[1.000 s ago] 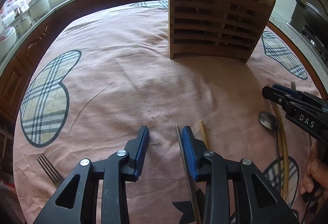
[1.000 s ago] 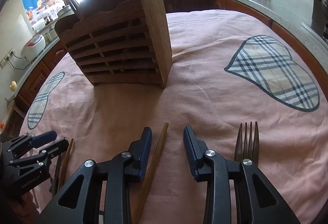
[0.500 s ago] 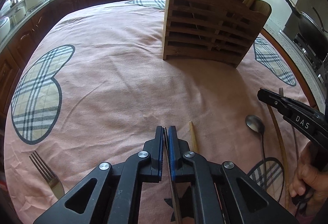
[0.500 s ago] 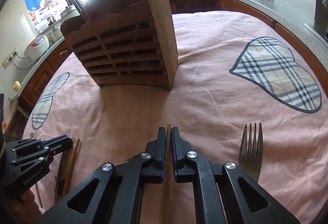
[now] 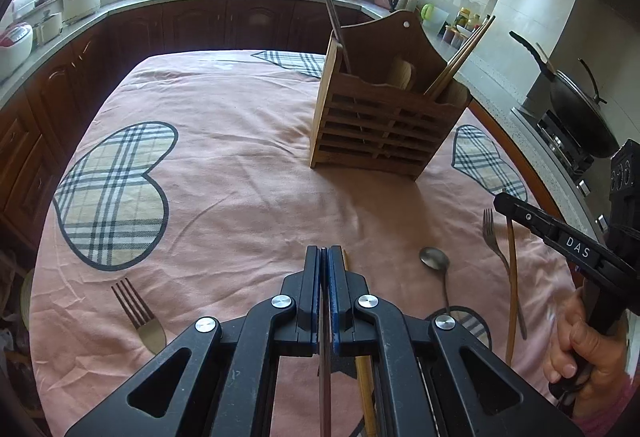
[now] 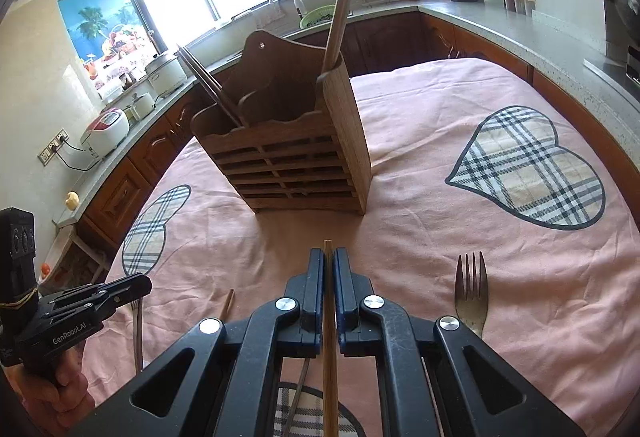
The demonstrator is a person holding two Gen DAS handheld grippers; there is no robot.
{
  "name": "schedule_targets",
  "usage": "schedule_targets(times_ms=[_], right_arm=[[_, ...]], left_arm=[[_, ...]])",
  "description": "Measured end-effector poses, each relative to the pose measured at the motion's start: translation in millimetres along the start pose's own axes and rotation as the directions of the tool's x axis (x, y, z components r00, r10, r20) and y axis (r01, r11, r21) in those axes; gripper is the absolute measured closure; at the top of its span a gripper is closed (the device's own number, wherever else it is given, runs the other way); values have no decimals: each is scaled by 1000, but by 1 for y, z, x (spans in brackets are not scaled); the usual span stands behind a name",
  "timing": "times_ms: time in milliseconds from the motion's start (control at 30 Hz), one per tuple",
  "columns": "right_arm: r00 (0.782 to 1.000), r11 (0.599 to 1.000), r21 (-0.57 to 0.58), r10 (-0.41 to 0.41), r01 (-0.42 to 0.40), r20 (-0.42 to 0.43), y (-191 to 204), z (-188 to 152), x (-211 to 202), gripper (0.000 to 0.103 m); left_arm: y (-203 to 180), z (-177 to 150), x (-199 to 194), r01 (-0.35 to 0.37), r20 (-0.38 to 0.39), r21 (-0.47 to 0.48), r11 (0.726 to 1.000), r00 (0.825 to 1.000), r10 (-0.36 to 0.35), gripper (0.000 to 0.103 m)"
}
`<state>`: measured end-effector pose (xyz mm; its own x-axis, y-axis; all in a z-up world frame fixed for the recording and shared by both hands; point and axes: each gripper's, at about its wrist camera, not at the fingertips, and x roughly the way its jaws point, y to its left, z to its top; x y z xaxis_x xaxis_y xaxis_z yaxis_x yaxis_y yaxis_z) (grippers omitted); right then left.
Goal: Organize utensils
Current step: 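Close the right tool on a wooden chopstick while the left tool grasps one, then lift the chopsticks with both tools and carry them over the wooden holder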
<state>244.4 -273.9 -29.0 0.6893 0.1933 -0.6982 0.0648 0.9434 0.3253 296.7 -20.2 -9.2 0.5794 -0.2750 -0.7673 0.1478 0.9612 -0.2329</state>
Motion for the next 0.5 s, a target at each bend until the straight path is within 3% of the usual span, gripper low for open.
schedule_targets(times_ms=[500], right_arm=[[994,998,-60,38,-32,103,24,-2,-68,98]], left_arm=[[-2,-32,-98,18,107,18,1000,994,-20,101]])
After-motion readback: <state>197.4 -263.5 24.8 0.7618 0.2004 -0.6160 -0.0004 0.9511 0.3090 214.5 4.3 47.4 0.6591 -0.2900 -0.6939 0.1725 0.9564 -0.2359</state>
